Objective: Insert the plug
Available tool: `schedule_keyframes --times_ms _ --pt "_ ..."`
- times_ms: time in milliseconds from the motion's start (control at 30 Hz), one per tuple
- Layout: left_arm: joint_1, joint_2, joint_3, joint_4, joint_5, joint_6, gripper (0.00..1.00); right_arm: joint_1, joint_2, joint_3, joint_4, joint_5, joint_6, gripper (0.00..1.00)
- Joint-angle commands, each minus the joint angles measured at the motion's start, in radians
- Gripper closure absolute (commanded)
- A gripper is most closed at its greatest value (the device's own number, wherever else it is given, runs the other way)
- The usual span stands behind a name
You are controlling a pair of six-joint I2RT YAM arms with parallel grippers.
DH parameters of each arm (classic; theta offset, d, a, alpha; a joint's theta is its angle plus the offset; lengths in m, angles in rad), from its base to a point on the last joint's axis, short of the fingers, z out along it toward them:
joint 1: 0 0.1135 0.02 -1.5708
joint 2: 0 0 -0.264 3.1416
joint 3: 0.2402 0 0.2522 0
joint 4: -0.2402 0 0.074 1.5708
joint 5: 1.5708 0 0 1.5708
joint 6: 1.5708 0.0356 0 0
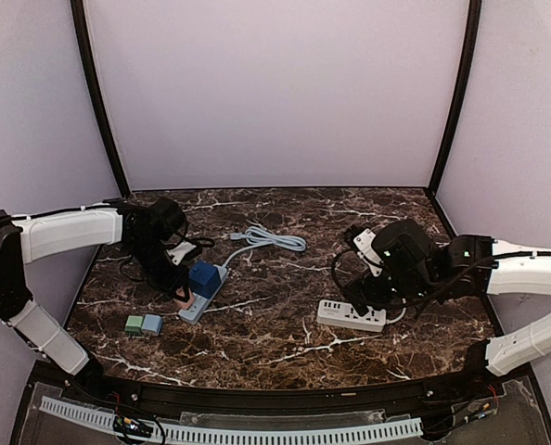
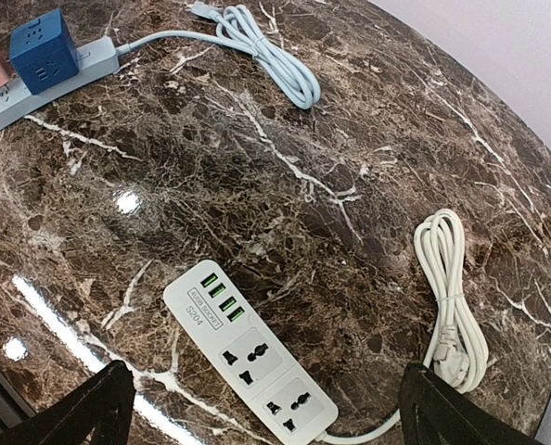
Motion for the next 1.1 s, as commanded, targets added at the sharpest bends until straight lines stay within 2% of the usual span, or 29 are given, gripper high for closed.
schedule_keyframes --times_ms 0,733,1067 --pt "-0.005 0.025 0.016 -0.036 -0.001 -0.011 0.99 -0.006 -0.021 -0.021 0.020 0.012 -0.016 0.02" --pt "-0.013 0.004 0.034 -0.115 -0.086 -0.009 0.99 -0.006 -0.028 -0.035 0.028 0.010 -0.058 0.01" --pt "-0.017 0.004 0.044 -0.086 -0.037 -0.044 0.99 -0.007 -0.027 -0.039 0.028 0.008 -0.055 0.01"
